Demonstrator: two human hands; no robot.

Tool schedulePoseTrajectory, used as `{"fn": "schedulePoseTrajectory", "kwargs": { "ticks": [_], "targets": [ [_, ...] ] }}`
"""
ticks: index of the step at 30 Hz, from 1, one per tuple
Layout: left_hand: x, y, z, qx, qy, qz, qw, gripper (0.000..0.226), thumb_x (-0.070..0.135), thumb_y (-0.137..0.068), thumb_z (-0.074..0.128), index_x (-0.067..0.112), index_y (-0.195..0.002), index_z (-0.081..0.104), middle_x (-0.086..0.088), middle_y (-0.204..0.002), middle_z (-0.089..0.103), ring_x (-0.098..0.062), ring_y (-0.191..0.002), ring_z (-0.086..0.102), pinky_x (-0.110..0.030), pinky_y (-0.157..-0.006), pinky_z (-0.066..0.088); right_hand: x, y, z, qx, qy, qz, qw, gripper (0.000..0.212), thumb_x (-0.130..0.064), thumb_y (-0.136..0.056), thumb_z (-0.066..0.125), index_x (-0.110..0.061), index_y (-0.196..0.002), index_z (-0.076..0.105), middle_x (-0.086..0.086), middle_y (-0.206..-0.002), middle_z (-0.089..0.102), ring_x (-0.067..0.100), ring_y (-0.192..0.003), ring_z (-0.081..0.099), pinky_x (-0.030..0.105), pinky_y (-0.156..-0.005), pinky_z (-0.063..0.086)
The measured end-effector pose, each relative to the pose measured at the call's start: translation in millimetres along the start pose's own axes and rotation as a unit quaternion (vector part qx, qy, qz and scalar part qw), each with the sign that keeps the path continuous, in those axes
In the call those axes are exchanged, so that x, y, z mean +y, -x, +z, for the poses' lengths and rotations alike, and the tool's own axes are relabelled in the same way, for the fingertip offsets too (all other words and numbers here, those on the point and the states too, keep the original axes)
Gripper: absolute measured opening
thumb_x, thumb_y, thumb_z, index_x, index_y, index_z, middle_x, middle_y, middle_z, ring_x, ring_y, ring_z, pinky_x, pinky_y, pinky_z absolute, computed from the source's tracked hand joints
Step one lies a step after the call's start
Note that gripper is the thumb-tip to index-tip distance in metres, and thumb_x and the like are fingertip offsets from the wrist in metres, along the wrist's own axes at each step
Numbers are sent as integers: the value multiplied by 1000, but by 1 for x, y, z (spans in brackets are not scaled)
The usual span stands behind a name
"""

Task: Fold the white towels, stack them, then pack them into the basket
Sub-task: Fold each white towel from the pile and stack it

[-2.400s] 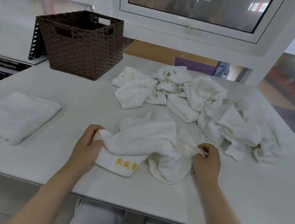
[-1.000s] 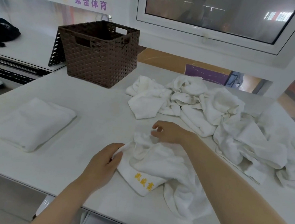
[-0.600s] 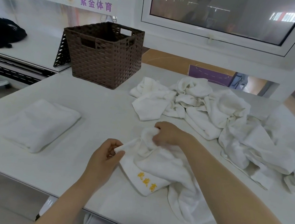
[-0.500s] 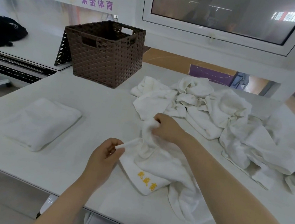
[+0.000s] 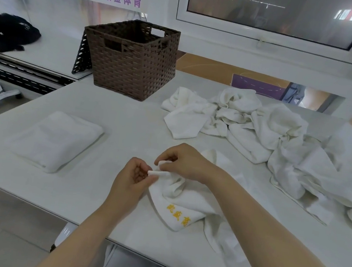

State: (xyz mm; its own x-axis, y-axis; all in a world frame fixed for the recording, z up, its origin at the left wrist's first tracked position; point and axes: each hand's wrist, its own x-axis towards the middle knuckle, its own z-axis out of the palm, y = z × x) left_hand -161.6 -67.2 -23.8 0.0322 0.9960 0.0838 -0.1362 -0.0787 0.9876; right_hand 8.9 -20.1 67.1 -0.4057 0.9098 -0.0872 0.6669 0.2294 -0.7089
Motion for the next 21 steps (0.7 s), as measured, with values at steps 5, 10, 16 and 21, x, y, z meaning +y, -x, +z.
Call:
{"fn": "schedulePoseTrajectory", "kwargs": {
  "ticks": [5,10,16,21],
  "targets": [
    [-2,2,1,-16,-13,0,1000,25,23,-68,78,15,-76,55,-10,-75,57,-21,-69,46,-42,-66,38,-4,2,4,-47,25,28,998,28,-27,-86,73,-25,-114,68,-14,-99,68,1,-94,62,19,-83,49],
    [-3,2,1,-19,-100,13,995,23,24,-75,74,17,-84,55,6,-63,49,-17,-60,36,-36,-60,32,-5,1,8,-46,74,23,996,20,-30,-88,71,-18,-103,69,-12,-92,69,5,-88,63,19,-74,48],
    [-1,2,2,9,-131,29,991,27,11,-83,75,29,-97,60,8,-69,55,-10,-58,42,-30,-59,37,-10,7,12,-70,96,6,993,30,-15,-97,48,-17,-126,58,-18,-79,52,0,-78,51,16,-66,37],
    [1,3,3,8,-127,41,991,15,10,-84,74,23,-83,66,5,-68,58,-9,-59,43,-24,-59,37,-7,12,13,-85,43,31,995,37,-14,-100,43,-19,-136,46,-11,-93,65,8,-94,58,18,-72,42]
  ]
}}
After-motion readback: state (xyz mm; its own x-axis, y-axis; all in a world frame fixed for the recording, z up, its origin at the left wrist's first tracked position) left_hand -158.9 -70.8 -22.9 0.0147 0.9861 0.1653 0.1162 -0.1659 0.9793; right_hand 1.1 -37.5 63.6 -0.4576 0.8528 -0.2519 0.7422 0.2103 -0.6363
